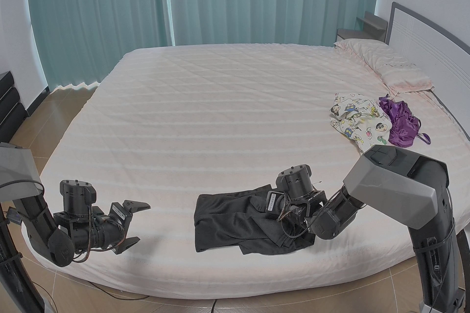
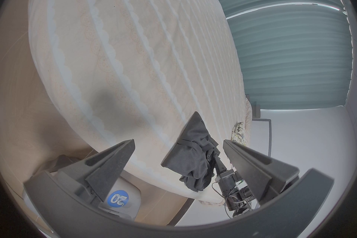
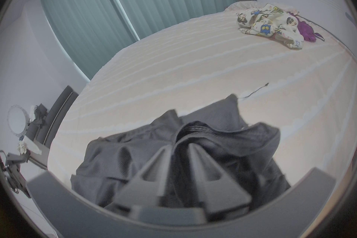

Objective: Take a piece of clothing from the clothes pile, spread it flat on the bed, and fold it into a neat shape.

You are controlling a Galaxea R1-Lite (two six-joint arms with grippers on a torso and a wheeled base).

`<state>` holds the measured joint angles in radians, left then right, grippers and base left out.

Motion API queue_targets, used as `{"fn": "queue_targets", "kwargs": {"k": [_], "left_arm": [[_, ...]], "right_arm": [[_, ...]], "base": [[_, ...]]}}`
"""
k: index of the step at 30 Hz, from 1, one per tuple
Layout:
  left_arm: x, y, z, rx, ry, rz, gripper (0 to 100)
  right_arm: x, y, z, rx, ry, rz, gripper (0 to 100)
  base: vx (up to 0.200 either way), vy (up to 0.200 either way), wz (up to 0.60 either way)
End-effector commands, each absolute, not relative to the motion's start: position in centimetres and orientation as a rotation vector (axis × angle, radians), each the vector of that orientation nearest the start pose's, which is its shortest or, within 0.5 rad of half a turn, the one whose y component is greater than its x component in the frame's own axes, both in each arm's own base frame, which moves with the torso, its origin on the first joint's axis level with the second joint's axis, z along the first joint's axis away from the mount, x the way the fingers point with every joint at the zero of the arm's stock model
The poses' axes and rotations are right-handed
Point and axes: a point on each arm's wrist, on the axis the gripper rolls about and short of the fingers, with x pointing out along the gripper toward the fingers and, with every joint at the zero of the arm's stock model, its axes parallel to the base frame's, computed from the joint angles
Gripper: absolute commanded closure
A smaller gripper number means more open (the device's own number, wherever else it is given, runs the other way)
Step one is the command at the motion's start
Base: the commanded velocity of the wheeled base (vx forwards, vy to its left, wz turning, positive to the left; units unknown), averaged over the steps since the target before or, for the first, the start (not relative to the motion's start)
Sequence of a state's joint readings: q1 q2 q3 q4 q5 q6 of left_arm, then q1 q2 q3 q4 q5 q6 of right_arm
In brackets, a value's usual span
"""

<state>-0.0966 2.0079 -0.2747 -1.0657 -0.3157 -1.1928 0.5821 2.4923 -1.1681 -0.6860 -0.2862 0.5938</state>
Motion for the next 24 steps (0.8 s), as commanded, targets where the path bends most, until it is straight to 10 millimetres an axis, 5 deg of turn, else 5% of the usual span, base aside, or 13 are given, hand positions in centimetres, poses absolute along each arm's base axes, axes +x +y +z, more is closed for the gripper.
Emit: {"fn": "queue_targets", "kwargs": {"k": [1,9,24], "left_arm": [[25.1,-3.1,2.4,-1.203,0.829,0.051,0],[25.1,-3.1,2.4,-1.201,0.829,0.050,0],[25.1,-3.1,2.4,-1.201,0.829,0.050,0]], "right_arm": [[37.8,22.3,-2.5,0.314,0.617,0.057,100],[39.9,18.5,-1.1,0.382,0.568,-0.024,100],[41.9,18.6,-0.9,0.544,0.554,0.059,100]], "base": [[0.000,0.000,0.00],[0.000,0.000,0.00],[0.000,0.000,0.00]]}}
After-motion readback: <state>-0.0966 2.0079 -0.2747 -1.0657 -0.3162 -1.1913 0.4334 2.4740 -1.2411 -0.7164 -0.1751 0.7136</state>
